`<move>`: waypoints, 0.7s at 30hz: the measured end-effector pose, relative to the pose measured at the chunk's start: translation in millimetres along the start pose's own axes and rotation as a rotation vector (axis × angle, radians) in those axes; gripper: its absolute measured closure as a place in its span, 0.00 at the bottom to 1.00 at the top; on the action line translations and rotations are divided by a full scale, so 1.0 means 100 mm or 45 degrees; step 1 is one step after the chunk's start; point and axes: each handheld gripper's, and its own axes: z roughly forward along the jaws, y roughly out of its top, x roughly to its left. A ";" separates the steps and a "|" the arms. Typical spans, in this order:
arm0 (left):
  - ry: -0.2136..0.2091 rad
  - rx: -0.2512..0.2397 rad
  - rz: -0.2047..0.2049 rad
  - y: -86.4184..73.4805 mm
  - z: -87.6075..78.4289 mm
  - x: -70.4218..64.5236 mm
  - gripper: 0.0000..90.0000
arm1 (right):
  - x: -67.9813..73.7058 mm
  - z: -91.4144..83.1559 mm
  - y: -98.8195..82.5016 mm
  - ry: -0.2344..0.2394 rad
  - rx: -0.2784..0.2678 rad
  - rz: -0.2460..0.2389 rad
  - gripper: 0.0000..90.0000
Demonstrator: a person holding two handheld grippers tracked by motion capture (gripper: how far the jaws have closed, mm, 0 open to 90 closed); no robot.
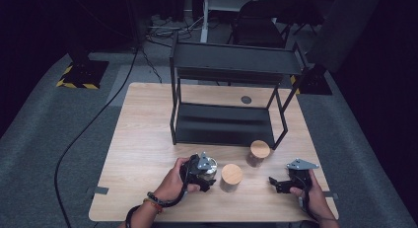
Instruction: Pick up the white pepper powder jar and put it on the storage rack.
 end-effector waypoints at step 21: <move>0.082 -0.022 -0.048 0.19 -0.20 0.18 0.33 | 0.00 0.00 0.00 0.000 0.000 0.000 0.00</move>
